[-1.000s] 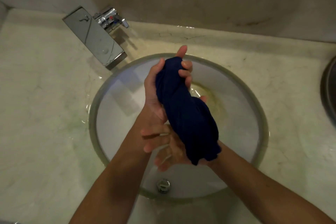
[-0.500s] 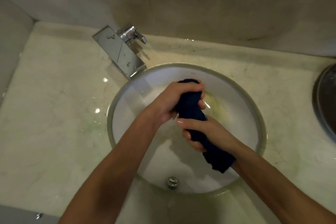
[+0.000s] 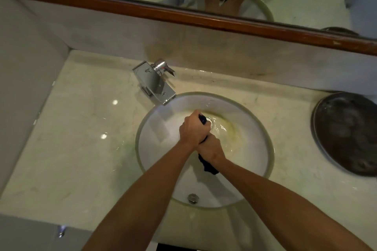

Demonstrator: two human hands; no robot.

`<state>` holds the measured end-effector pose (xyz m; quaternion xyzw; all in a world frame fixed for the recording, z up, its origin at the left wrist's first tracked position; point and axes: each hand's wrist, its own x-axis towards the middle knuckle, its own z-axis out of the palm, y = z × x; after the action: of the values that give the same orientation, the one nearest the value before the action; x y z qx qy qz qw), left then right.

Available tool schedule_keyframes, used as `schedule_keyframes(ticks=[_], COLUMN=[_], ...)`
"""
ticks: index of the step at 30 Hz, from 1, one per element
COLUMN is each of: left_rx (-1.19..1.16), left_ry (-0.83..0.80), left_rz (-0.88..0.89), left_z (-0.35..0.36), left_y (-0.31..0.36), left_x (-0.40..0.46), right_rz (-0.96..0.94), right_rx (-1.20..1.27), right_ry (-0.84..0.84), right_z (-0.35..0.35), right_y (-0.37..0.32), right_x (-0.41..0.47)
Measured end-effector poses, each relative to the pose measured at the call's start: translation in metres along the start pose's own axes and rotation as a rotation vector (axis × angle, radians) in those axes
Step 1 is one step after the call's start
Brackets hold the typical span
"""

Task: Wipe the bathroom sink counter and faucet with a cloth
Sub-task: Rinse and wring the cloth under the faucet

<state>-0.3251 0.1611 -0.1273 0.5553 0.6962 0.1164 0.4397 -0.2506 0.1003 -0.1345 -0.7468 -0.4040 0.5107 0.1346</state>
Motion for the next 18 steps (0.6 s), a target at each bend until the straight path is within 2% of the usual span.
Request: schedule_keyframes(ticks=[5, 8, 10, 13, 16, 18], left_rx=[0.004, -0.106, -0.255, -0.346, -0.405, -0.553], left_ry=[-0.015, 0.011, 0.005, -0.071, -0.204, -0.245], left_rz=[0.001, 0.067, 0.037, -0.003, -0.011, -0.066], left_z=[-0.006, -0.028, -0.044, -0.044, -0.034, -0.030], left_y=[-0.003, -0.002, -0.001, 0.009, 0.028, 0.037], left_x=[0.001, 0.007, 0.004, -0.014, -0.030, -0.036], right_rz=[-0.011, 0.032, 0.051, 0.018, -0.067, -0.109], right_rx=[-0.034, -0.069, -0.050, -0.038, 0.004, 0.059], right_ry=[0.052, 0.292, 0.392, 0.454, 0.448, 0.463], right_z=[0.007, -0.015, -0.032, -0.048, -0.054, -0.060], right_y=[-0.002, 0.004, 0.012, 0.019, 0.021, 0.021], right_x=[0.003, -0.002, -0.009, -0.020, -0.030, -0.039])
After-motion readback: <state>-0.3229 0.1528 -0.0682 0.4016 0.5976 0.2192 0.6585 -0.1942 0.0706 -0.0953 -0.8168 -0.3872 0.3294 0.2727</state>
